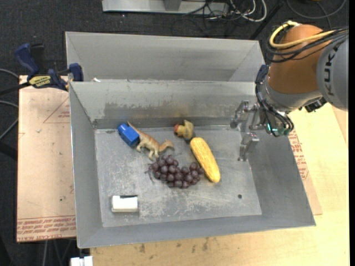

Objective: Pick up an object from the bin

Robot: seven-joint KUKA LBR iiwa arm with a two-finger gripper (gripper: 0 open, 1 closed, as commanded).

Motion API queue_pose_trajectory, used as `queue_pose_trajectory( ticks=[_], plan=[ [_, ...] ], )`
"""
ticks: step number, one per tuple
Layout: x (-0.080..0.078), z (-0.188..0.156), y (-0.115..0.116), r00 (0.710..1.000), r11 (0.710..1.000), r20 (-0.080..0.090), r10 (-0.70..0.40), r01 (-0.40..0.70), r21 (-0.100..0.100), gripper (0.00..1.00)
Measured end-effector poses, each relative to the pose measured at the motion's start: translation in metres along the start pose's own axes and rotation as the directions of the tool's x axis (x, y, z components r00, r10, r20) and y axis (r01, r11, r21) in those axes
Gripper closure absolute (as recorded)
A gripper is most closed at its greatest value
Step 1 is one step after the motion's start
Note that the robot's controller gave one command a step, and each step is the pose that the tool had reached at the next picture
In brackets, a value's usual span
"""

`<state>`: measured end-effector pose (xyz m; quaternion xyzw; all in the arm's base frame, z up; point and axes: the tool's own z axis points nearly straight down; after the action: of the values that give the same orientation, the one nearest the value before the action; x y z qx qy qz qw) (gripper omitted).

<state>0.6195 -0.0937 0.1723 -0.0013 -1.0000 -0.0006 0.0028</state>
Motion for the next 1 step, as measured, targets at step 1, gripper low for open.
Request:
queue_pose_trajectory(
  ticks=[1],
  plan=[
    [-0.0018,-0.0048,0.0003,1.000,1.000,0.008,-0.002,0.002,0.001,0.00]
  ],
)
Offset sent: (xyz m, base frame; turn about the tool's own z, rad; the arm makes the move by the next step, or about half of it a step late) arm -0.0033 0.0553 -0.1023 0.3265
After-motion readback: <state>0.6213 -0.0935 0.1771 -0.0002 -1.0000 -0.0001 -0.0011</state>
